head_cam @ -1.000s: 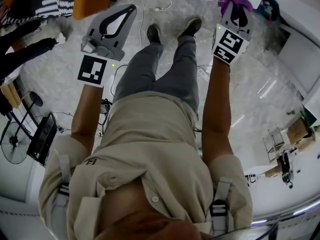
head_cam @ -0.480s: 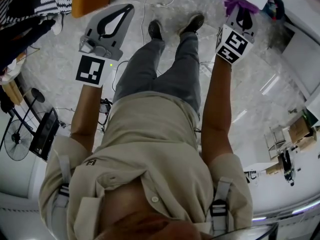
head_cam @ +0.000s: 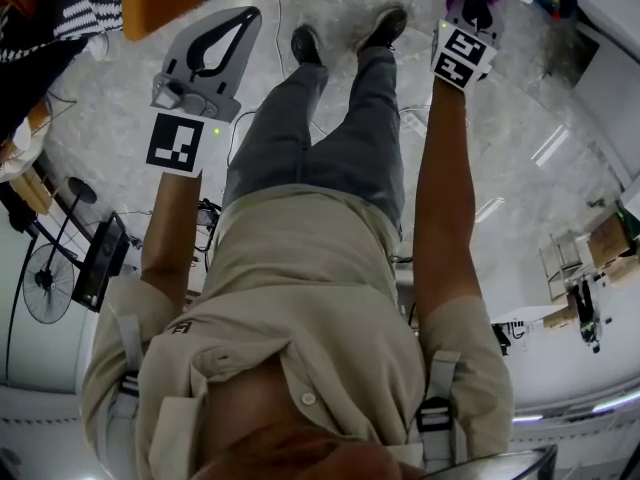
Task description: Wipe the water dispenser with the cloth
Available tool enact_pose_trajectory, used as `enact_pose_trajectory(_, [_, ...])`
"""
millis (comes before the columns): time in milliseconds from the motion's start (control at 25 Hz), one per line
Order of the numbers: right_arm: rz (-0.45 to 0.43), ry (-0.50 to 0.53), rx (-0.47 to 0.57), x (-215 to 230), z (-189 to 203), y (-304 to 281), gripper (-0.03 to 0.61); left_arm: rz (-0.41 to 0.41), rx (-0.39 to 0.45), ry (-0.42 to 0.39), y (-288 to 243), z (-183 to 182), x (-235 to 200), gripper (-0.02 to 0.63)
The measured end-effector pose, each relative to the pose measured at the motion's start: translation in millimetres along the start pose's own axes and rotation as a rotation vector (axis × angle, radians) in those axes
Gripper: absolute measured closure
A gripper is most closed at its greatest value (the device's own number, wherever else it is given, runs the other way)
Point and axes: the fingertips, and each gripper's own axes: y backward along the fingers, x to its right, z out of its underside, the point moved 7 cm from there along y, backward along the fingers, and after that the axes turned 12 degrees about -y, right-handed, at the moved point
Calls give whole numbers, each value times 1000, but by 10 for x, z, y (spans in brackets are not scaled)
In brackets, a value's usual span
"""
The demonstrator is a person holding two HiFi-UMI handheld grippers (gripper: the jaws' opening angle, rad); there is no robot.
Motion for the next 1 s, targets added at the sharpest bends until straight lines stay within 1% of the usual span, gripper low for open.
enact_pose_trajectory(200, [-15,-2,-89,50,362,-309,518,17,-5,-17,-163,67,37,597])
enact_pose_trajectory(440, [-31,-49,-185,144,743,-712,517,40,-18,-49,-357,173,95,597])
enact_pose_trajectory(560, [-43,-65,-214,175,896,-871,517,40,-8,-68,-450,226,120,597])
enact_pose_trajectory(640, [-47,-89,-232,151,1007,-941,517,39,-2,-77,-476,283,134,597])
enact_pose_trajectory(800, [-55,-177,-286,99,1238,-1102,517,43,-13,-79,-528,386,160,597])
enact_pose_trajectory(880, [-89,-190,-314,3,1342,-1202,517,40,-6,-81,-547,416,155,597])
enact_pose_trajectory(1000, [-159,-177,-338,-242,1399,-1340,517,39,1,-86,-561,447,140,597])
